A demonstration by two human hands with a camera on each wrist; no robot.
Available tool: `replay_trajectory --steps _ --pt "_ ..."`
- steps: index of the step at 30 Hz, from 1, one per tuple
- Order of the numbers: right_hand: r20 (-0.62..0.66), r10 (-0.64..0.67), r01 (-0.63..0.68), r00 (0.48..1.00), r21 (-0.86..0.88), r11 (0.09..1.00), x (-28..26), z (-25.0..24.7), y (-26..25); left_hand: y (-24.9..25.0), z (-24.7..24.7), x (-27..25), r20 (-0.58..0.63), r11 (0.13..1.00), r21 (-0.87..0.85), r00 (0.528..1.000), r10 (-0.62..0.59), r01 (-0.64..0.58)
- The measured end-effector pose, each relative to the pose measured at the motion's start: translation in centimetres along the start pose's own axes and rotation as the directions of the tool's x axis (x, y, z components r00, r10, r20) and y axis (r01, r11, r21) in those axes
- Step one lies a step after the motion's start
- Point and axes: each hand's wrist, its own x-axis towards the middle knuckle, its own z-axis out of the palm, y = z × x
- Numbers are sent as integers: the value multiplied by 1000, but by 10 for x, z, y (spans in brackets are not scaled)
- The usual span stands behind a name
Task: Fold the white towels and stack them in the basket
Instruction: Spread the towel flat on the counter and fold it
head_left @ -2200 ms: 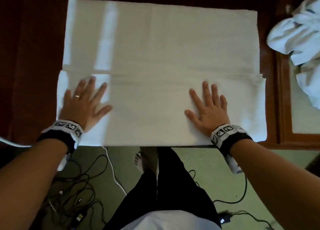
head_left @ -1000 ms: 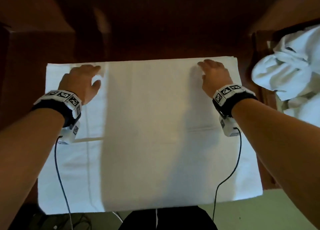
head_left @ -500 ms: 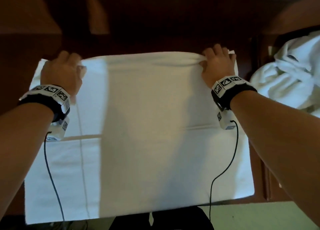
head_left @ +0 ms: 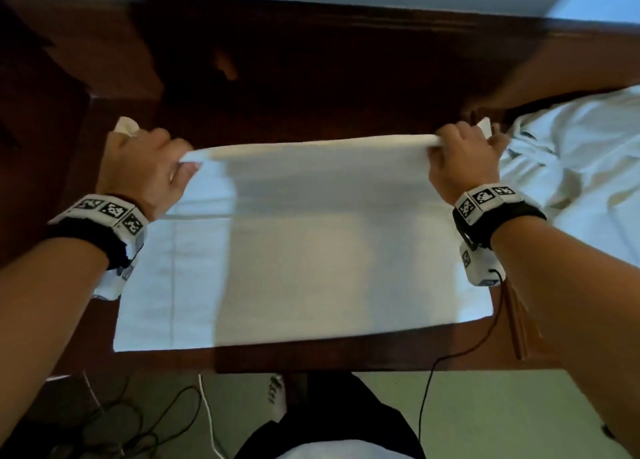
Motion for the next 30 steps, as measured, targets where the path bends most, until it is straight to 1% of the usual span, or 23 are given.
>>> replay_trajectory --steps 2,5,7,8,9,10,11,12,14,15,17,19,21,22,23,25,26,27,28,30 --pt "-9 3 -3 1000 -15 1000 -42 -6 0 4 4 -46 -14 999 -38 1000 25 -26" --pt "5 3 -3 1000 -66 998 -113 -4 -2 15 19 -118 -33 997 -38 997 66 -67" --pt "82 11 -1 997 -129 992 -159 8 0 25 34 -162 -27 993 -59 994 104 -105" --pt "166 25 3 986 -168 986 -180 16 1 30 44 -183 -2 990 -73 993 118 -118" --pt "267 48 9 962 -208 978 -200 24 3 35 54 -200 52 990 -82 991 122 -118" --pt "360 81 10 929 -245 969 -218 30 4 40 64 -215 132 991 -84 985 114 -104" --pt "421 113 8 900 -274 962 -233 35 4 44 71 -227 211 994 -82 973 92 -77" --pt "442 134 2 887 -295 956 -245 38 5 48 76 -235 276 996 -82 959 60 -39" --pt "423 141 -3 895 -311 951 -253 39 5 53 81 -239 334 996 -89 942 11 20" --pt "413 134 -5 901 -299 954 -252 40 5 54 82 -237 341 995 -94 940 0 34" --pt "444 100 13 890 -244 970 -242 42 9 53 83 -233 346 990 -128 938 -13 61" --pt "482 70 2 873 -148 989 -235 43 14 49 86 -234 310 976 -204 951 -5 72" --pt "425 98 -99 900 -20 995 -240 42 24 43 87 -243 225 949 -304 974 -13 83" --pt "406 107 -119 907 4 993 -247 40 31 41 88 -251 211 939 -333 977 -9 81" --pt "422 97 -105 902 -3 994 -256 40 38 40 89 -259 221 938 -339 975 13 64" --pt "530 69 -35 845 -73 997 -269 40 46 40 94 -271 299 952 -306 951 74 22" --pt "567 68 -17 821 -95 995 -272 41 48 41 97 -274 323 955 -296 943 83 17" --pt "575 76 -27 814 -94 995 -271 42 47 40 99 -276 323 957 -291 943 81 17" --pt "560 82 -48 825 -74 996 -270 41 46 40 100 -277 312 959 -284 946 83 10" --pt "493 73 -73 867 -19 997 -272 41 50 40 98 -281 299 966 -260 950 93 -12"
